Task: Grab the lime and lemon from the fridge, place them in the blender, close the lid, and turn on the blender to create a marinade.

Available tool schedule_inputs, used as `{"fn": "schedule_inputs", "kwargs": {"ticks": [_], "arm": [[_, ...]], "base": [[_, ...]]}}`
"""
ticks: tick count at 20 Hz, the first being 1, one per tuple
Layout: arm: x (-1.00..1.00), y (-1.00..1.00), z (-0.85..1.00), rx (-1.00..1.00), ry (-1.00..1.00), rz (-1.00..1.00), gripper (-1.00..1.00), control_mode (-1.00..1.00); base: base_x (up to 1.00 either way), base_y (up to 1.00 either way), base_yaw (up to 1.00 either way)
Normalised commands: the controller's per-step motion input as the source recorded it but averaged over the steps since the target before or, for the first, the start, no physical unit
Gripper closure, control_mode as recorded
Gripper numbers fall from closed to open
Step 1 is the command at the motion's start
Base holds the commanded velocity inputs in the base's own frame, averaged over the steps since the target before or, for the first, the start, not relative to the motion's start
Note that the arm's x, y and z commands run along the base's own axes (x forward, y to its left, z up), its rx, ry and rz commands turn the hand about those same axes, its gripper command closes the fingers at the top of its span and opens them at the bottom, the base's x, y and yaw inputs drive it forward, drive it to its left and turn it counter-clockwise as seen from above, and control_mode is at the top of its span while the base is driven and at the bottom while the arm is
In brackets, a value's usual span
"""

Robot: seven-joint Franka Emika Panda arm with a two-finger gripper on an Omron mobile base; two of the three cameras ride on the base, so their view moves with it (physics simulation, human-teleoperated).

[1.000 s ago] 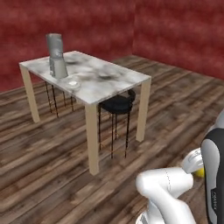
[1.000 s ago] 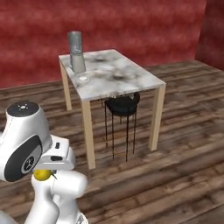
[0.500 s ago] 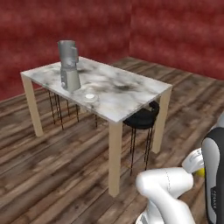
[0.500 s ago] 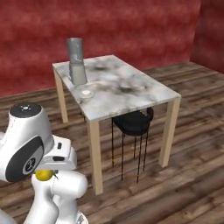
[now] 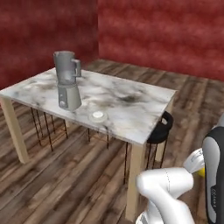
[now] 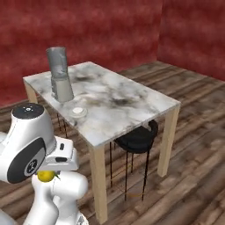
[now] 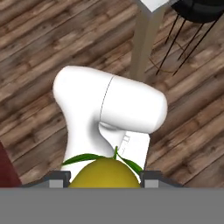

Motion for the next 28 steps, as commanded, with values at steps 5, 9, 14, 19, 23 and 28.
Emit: {"fn": "schedule_inputs", "kwargs": {"ticks": [5, 9, 14, 19, 23, 28], "arm": [[0.00, 0.00, 0.00, 0.00, 0.00, 0.00, 1.00, 1.00], [0.00, 0.00, 0.00, 0.00, 0.00, 0.00, 1.00, 1.00], [0.00, 0.00, 0.00, 0.00, 0.00, 0.00, 1.00, 1.00], [0.00, 0.00, 0.00, 0.00, 0.00, 0.00, 1.00, 1.00], [0.00, 0.00, 0.00, 0.00, 0.00, 0.00, 1.00, 1.00], [0.00, 0.00, 0.00, 0.00, 0.00, 0.00, 1.00, 1.00]], "base": [[0.43, 1.00, -0.44], [0.38, 1.00, -0.44], [0.24, 1.00, -0.47], [0.16, 1.00, -0.47], [0.07, 1.00, -0.46], [0.23, 0.98, -0.41]]}}
